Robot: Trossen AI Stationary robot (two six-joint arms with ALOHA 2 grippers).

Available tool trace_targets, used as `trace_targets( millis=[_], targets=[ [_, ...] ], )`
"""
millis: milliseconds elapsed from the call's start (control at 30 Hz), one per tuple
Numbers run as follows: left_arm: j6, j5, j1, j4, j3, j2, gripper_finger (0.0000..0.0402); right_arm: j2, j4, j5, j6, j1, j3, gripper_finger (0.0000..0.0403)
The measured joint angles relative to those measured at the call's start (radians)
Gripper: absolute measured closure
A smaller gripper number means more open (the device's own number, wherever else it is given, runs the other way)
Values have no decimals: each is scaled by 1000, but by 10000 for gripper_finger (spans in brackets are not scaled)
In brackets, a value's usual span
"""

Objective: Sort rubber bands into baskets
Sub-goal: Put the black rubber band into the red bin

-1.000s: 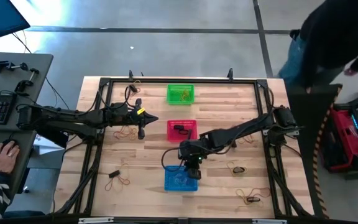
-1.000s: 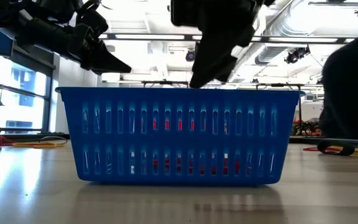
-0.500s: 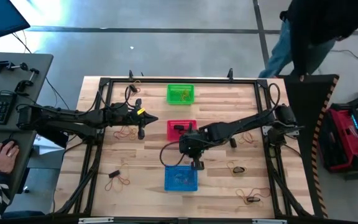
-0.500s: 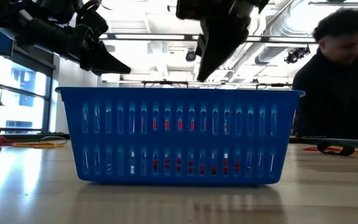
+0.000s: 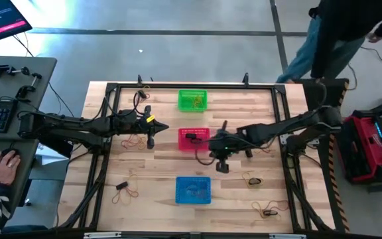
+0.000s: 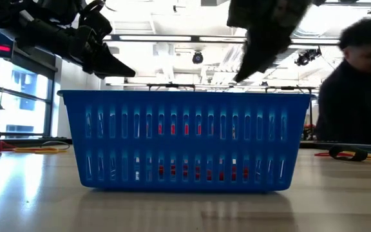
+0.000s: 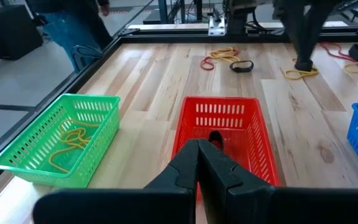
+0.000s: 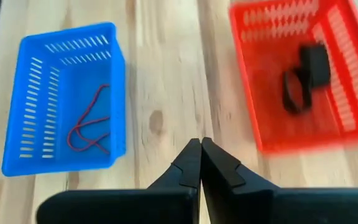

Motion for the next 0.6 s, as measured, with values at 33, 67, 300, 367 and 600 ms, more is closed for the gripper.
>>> trace_targets(
  millis=[33, 67, 300, 367, 600],
  targets=[
    [0, 0, 0, 0, 0, 0, 401, -19, 4, 13, 32, 7, -25, 403],
    [0, 0, 0, -1, 0, 0, 401, -37, 4, 30, 63, 15, -47, 403],
    [-3, 0, 0, 1, 0, 0, 401, -95, -139, 69, 353, 82, -125, 403],
    [-3, 6, 0, 9, 0, 0, 401, -95, -208, 83, 424, 97, -135, 403],
    [-2, 80, 0, 45, 0, 0, 401, -95, -381, 144, 619, 113, -146, 374]
  ],
)
